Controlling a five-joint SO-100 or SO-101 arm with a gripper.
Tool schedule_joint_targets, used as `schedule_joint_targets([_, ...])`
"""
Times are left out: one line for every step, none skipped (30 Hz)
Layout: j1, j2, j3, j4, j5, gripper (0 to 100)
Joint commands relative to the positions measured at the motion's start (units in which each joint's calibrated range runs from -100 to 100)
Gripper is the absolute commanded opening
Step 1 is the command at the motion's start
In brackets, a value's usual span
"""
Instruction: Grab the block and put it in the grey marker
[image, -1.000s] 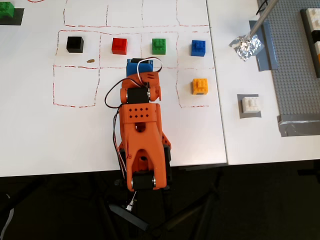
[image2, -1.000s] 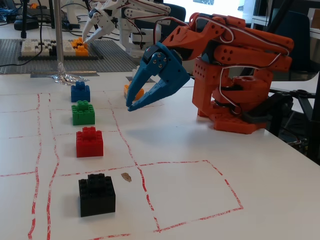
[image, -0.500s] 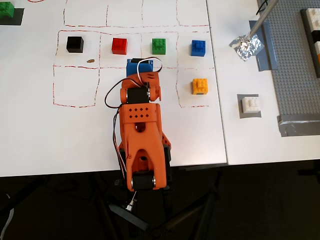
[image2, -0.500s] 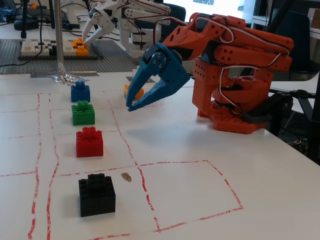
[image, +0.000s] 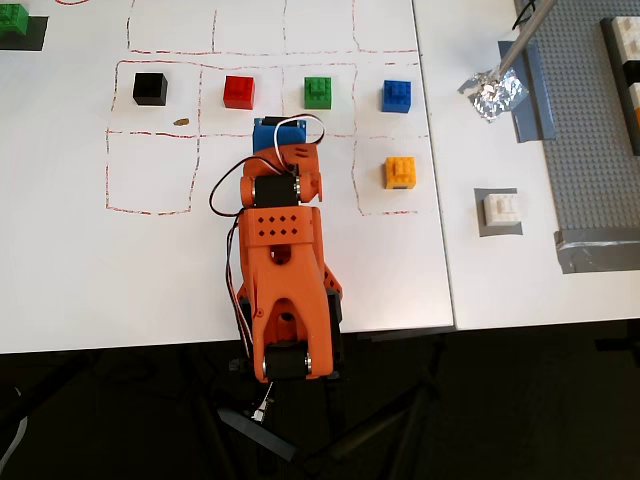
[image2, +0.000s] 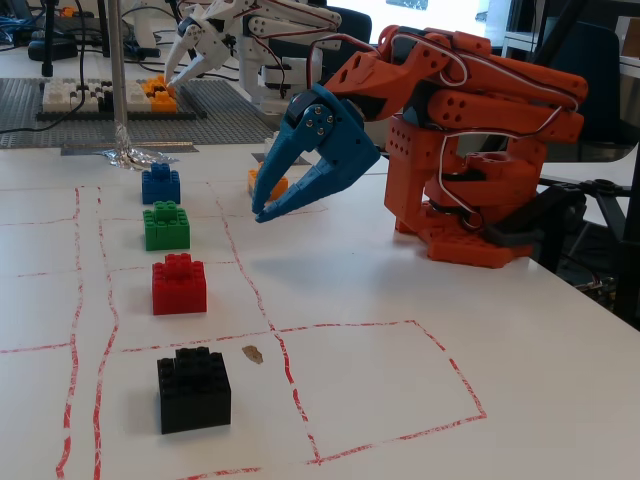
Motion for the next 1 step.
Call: schedule_joint_targets([-1.1,-0.94,0.81,-1.95,0.0,0])
